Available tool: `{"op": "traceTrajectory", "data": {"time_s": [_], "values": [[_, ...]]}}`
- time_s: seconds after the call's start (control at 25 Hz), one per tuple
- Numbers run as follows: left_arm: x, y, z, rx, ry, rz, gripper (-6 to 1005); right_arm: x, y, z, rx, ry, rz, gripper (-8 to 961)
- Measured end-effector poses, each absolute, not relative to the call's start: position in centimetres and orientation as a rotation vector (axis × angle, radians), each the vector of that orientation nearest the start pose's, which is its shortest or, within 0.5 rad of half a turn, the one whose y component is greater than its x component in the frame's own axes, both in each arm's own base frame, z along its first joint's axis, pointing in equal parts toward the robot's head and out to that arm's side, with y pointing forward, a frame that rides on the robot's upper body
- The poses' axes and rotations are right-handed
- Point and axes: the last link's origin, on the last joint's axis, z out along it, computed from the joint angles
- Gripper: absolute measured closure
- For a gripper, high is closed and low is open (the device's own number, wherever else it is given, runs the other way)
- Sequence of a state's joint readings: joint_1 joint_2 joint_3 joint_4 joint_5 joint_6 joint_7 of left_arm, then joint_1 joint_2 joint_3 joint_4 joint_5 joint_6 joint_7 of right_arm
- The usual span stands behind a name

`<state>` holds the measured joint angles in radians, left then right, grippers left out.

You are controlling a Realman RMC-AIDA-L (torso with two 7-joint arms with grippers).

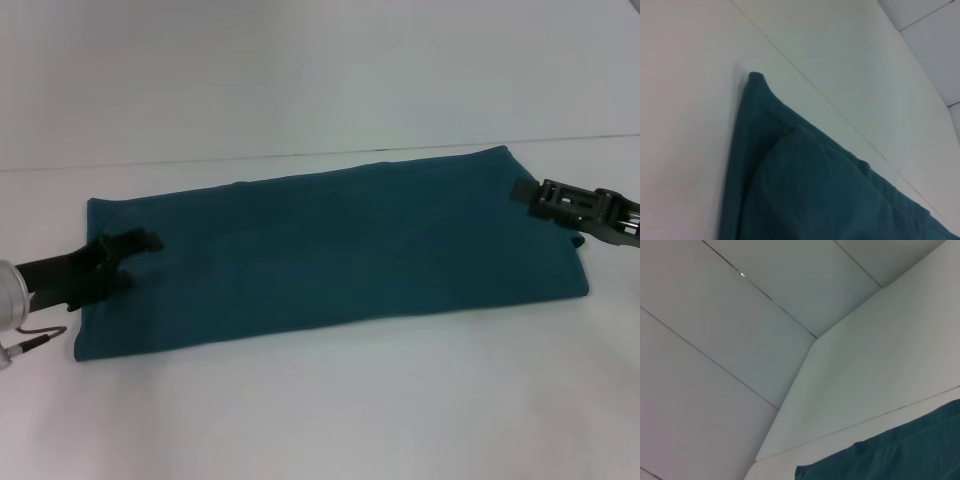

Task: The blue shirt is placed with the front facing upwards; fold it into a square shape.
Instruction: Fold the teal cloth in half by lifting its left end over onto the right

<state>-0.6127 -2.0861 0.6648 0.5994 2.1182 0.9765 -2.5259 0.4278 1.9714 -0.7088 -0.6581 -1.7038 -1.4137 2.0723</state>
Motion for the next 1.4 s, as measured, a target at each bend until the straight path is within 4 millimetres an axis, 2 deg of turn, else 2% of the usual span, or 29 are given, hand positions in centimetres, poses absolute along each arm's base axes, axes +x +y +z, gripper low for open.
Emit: {"op": "traceTrajectory", "data": {"time_s": [0.52, 0.84, 1.04, 1.16, 1.4], "values": [[-30.9, 39.7, -0.1, 2.323, 2.661, 0.955, 218, 30.3, 34.6, 6.9, -2.091, 1.529, 1.052, 125], [-30.8, 39.6, -0.3, 2.440, 2.589, 0.912, 215, 30.7, 34.4, 6.7, -2.077, 1.546, 1.051, 125], [-30.4, 40.1, 1.7, 2.584, 2.495, 0.936, 212, 30.8, 34.5, 6.8, -2.072, 1.537, 1.043, 125], [-30.3, 40.7, 2.9, 2.836, 2.355, 0.877, 210, 30.8, 34.5, 6.9, -2.074, 1.531, 1.041, 125], [-30.8, 41.0, 2.6, 2.915, 2.365, 0.679, 207, 30.8, 34.6, 6.9, -2.075, 1.529, 1.041, 126]]}}
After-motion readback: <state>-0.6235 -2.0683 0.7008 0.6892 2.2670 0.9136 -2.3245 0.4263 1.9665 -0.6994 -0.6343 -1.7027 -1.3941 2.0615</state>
